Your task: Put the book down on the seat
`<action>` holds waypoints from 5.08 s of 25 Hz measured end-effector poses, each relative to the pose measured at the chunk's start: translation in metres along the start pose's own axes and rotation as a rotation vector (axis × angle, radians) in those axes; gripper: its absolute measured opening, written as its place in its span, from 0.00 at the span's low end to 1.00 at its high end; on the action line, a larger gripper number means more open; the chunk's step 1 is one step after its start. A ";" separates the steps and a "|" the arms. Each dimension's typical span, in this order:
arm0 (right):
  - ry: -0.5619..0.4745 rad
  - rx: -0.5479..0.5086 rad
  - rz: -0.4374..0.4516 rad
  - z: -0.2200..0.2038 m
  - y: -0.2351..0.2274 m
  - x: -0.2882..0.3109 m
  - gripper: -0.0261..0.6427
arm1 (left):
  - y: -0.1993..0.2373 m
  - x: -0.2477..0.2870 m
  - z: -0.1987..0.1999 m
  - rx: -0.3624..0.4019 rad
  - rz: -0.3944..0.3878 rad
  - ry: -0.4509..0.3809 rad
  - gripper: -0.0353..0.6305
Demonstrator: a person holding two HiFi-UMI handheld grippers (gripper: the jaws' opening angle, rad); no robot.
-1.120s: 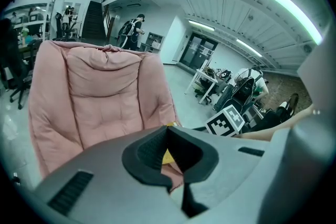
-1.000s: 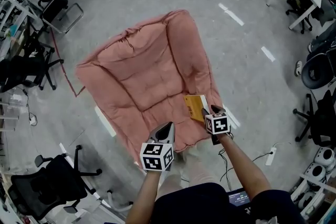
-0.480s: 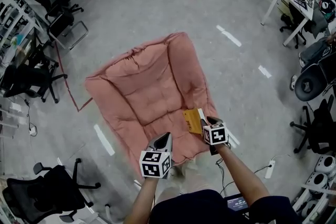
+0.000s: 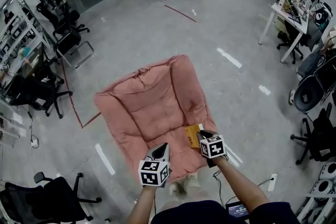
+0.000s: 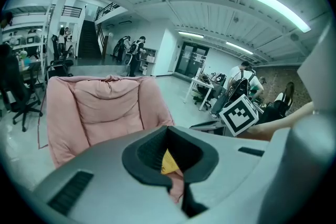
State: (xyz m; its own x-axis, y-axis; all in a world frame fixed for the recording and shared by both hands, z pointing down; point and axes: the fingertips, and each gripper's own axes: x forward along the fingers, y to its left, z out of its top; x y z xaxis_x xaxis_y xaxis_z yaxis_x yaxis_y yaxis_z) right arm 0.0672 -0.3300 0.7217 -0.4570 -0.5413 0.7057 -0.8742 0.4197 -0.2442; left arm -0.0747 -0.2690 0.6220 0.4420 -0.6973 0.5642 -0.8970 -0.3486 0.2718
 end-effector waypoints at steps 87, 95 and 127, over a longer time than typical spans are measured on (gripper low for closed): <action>-0.538 -0.222 0.049 0.083 0.178 -0.237 0.07 | -0.041 -0.177 0.054 0.194 -0.094 -0.362 0.06; -0.567 -0.211 0.062 0.072 0.170 -0.265 0.07 | -0.068 -0.188 0.046 0.212 -0.078 -0.368 0.06; -0.591 -0.261 0.150 0.009 0.196 -0.332 0.07 | -0.129 -0.247 -0.012 0.229 -0.014 -0.379 0.06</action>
State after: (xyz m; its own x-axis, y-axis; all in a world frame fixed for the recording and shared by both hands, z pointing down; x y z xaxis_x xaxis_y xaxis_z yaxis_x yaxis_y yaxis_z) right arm 0.0463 -0.0742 0.4335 -0.6488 -0.7406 0.1748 -0.7595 0.6442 -0.0902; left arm -0.0677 -0.0443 0.4573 0.4642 -0.8569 0.2243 -0.8848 -0.4602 0.0733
